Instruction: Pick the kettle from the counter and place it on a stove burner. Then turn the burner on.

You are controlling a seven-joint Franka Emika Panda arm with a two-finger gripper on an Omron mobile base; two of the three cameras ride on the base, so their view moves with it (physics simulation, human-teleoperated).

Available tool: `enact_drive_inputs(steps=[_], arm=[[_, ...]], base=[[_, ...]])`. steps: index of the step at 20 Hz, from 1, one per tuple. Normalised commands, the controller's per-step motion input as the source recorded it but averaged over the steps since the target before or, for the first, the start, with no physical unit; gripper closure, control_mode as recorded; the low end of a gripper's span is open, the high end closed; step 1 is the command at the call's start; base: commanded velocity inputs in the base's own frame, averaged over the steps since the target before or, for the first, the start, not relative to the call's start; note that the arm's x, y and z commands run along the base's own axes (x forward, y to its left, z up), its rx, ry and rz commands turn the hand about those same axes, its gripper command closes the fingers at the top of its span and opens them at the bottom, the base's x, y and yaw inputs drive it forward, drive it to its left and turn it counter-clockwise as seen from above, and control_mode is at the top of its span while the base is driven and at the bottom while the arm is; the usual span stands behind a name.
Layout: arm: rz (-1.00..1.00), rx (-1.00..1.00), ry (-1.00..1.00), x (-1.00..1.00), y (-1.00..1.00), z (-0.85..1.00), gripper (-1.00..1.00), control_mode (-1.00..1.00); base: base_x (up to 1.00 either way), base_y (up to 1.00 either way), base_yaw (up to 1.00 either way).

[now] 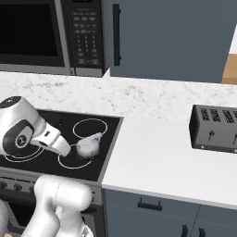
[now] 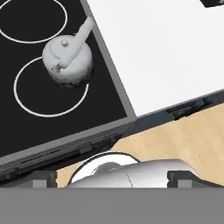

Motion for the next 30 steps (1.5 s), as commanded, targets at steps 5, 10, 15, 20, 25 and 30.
enact_drive_inputs(steps=[5, 10, 15, 20, 25, 30], arm=[[0.08, -0.48, -0.09, -0.67, 1.0, -0.92, -1.0, -1.0], [0.13, -0.44, -0.18, -0.82, 1.0, -1.0, -1.0, -1.0], [0.18, -0.3, -0.33, -0.99, 1.0, -1.0, -1.0, -1.0], [0.24, 0.01, -0.45, 0.16, 0.95, -0.91, -1.0, -1.0], [0.12, 0.09, -0.34, 0.88, 0.27, -0.37, -1.0, -1.0], [0.05, 0.18, -0.11, 1.0, -0.09, -0.21, -1.0, -1.0]], base=[[0.0, 0.0, 0.0], [0.0, 0.0, 0.0], [0.0, 0.0, 0.0], [0.0, 0.0, 0.0], [0.0, 0.0, 0.0], [0.0, 0.0, 0.0]])
